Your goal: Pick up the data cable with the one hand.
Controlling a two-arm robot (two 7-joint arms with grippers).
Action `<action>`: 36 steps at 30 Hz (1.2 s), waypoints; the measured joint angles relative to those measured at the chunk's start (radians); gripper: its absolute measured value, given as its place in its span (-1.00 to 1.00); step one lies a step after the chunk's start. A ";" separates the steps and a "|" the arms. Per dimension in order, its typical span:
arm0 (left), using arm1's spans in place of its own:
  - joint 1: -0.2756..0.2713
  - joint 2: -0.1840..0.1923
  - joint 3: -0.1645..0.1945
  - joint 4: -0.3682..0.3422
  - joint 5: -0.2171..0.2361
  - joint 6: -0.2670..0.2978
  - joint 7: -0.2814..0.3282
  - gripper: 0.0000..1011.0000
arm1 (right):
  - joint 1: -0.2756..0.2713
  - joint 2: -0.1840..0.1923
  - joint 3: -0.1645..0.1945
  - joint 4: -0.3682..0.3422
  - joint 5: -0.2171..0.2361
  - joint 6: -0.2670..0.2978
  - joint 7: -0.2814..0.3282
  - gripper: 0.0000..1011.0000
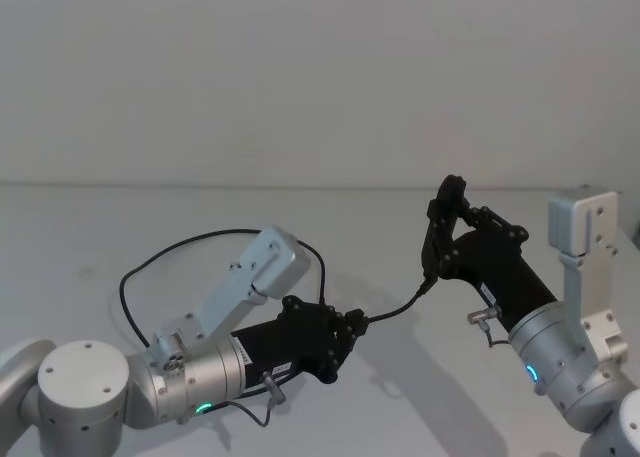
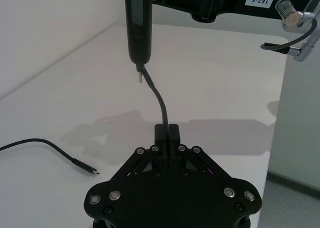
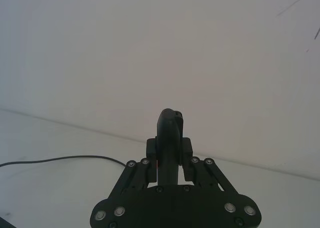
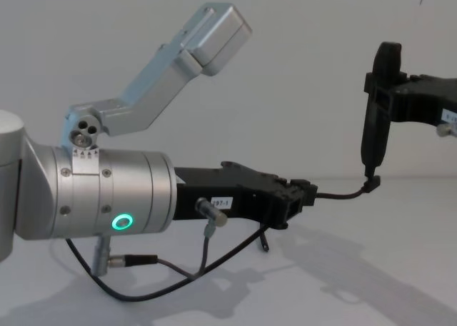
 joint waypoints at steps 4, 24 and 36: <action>0.000 0.000 0.000 0.000 0.000 0.000 0.000 -0.93 | 0.000 -0.003 0.004 0.003 -0.003 0.000 0.001 -0.45; 0.000 0.000 0.000 0.000 0.000 0.000 0.000 -0.93 | 0.009 -0.010 0.031 0.009 -0.021 0.000 0.009 -0.45; 0.000 0.000 0.000 0.000 0.000 0.000 0.000 -0.93 | 0.010 -0.011 0.040 -0.002 -0.025 0.017 0.024 -0.45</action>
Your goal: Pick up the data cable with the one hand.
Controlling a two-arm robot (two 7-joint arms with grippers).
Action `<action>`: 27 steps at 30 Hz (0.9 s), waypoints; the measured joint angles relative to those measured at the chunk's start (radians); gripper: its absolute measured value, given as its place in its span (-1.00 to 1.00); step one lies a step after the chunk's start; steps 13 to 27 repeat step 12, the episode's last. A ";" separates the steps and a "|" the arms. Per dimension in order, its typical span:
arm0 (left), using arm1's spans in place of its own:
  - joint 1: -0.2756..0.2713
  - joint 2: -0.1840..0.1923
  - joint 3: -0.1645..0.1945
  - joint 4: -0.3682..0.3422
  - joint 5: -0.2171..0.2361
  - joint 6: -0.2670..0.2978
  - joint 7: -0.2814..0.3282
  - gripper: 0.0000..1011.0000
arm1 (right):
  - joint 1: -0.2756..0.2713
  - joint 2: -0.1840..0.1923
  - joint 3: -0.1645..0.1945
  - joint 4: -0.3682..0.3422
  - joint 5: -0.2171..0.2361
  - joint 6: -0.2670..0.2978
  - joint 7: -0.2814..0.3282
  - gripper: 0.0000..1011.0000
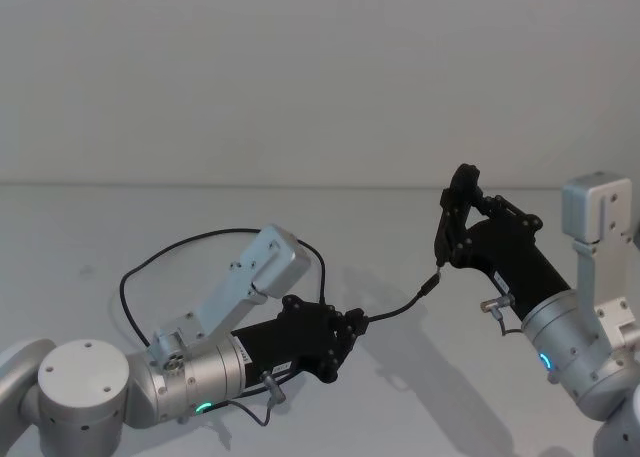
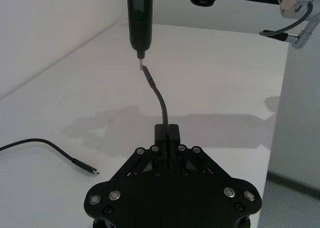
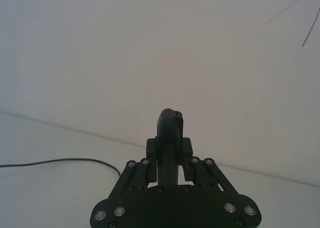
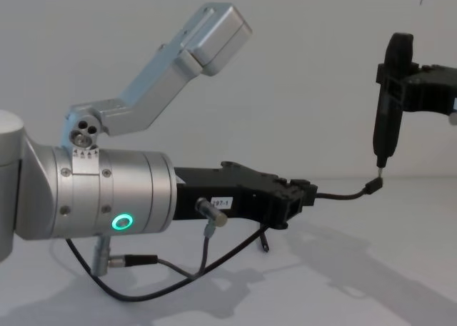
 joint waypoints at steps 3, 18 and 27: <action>0.000 0.000 0.000 0.000 0.000 0.000 0.000 -0.93 | -0.003 0.000 0.002 -0.007 0.000 0.008 0.005 -0.45; 0.000 0.000 0.000 0.000 0.000 0.000 0.000 -0.93 | -0.011 0.001 0.007 -0.023 -0.001 0.032 0.016 -0.45; 0.000 0.000 0.000 0.000 0.000 0.000 0.000 -0.93 | -0.011 0.001 0.007 -0.023 -0.001 0.032 0.016 -0.45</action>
